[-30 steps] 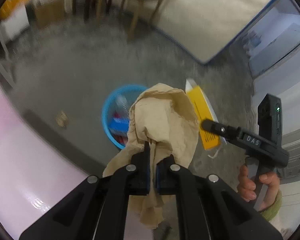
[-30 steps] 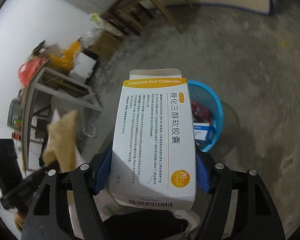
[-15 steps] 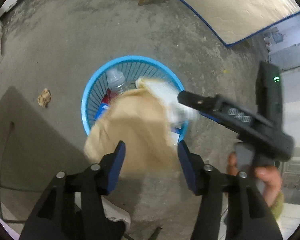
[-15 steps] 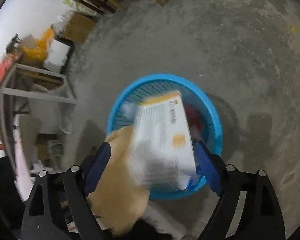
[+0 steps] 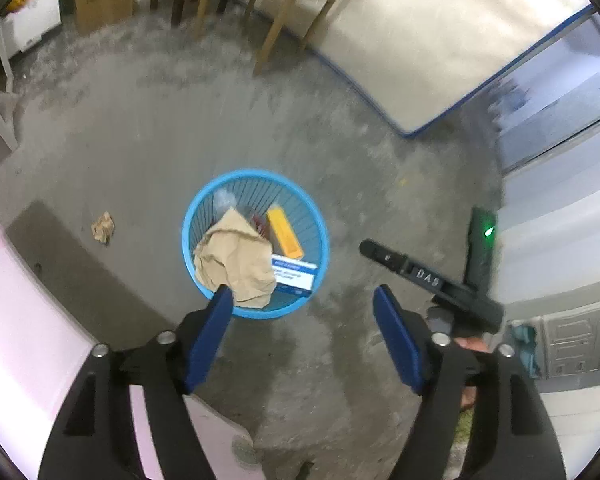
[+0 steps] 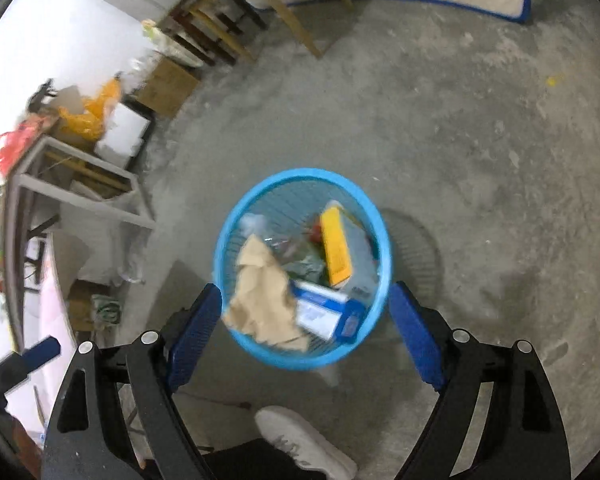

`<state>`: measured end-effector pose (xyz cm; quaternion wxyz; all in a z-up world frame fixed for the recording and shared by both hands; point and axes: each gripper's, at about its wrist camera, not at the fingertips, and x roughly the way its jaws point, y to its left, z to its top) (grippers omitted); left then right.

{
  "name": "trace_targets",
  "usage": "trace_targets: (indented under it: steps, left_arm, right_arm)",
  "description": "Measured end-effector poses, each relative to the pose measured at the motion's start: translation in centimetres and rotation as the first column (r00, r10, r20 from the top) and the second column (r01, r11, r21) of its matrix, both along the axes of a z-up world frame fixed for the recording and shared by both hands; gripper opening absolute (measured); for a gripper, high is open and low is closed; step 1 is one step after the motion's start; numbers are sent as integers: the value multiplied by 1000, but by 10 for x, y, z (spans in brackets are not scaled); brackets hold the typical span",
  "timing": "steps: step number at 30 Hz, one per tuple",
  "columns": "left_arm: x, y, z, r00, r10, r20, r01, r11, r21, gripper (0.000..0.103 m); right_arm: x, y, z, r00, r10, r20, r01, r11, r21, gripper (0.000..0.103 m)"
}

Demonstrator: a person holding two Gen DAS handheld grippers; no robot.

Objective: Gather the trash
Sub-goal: 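Move both tools back to the table toward the clear plastic tray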

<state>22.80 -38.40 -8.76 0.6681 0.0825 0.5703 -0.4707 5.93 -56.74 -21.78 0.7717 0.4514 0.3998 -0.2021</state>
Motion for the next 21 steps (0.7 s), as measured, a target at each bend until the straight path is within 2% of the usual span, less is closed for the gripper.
trace_targets:
  steps: [3,6,8,9,11,12,14,15,17,19,20,21]
  left_arm:
    - [-5,53,37,998,41,43,-37,996,-84,83]
    - [-8,118,69,988,104,111,-86,984,-156,84]
    - [-10,163,84,974,160,161,-130,975,-180,84]
    - [-10,191,92,959,204,197,-166,967,-191,84]
    - [-11,239,100,924,289,251,-244,950,-196,84]
    - [-13,274,104,897,349,272,-299,931,-210,84]
    - [-16,318,109,854,436,285,-379,895,-234,84]
    - [-20,347,109,820,495,287,-432,864,-258,84]
    - [-26,392,109,763,579,287,-504,811,-297,84]
    - [-33,434,107,694,652,305,-568,756,-324,84]
    - [-35,451,106,663,678,317,-594,734,-329,84]
    - [-35,462,104,646,692,322,-607,722,-333,84]
  right_arm:
    - [-7,21,29,997,32,64,-32,999,-10,83]
    - [-2,39,47,991,80,105,-80,997,-3,83]
    - [13,57,66,982,139,126,-140,990,-4,83]
    - [20,66,75,976,168,139,-168,986,-12,83]
    - [39,91,98,954,241,180,-240,970,-31,83]
    - [48,102,108,942,273,197,-271,962,-38,83]
    - [71,132,126,909,346,233,-345,938,-47,83]
    - [81,146,133,892,378,246,-379,924,-49,83]
    - [106,182,146,844,460,274,-466,883,-46,83]
    - [133,224,156,784,547,293,-560,827,-45,83]
    - [146,243,158,758,584,291,-598,800,-47,83]
    - [158,263,159,731,621,283,-635,771,-50,83]
